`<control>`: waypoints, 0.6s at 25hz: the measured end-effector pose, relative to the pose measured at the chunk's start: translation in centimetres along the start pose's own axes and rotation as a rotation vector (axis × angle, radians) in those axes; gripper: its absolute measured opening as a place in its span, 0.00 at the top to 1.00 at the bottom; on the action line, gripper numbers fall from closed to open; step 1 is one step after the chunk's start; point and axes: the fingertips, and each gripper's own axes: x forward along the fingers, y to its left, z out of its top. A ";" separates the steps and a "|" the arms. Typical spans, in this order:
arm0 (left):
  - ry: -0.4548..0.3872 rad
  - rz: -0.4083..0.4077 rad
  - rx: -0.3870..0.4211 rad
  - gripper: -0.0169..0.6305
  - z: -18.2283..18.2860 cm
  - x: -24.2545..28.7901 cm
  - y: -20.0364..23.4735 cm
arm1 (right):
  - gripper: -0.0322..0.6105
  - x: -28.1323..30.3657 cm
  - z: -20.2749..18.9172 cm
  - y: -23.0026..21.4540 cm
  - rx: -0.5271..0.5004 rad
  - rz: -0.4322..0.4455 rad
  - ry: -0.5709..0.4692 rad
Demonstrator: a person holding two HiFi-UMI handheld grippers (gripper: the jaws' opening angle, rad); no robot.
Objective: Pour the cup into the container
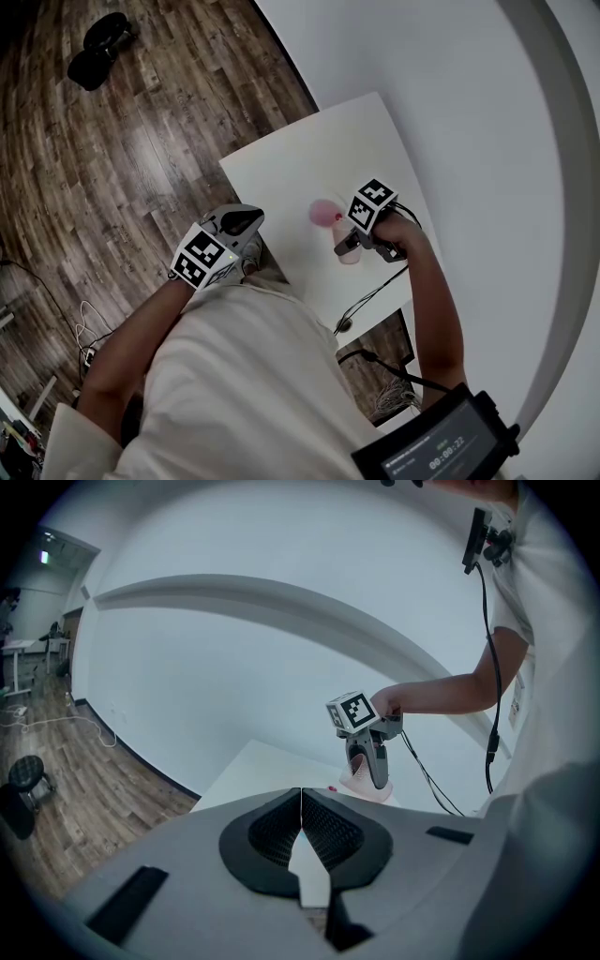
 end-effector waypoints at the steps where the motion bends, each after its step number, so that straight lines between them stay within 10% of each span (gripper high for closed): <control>1: 0.000 0.001 0.000 0.96 0.0 0.0 0.0 | 0.37 0.0 0.0 0.0 0.000 0.000 0.002; 15: -0.005 0.007 -0.003 0.96 -0.1 -0.2 0.2 | 0.37 -0.1 -0.2 -0.3 0.003 -0.004 0.025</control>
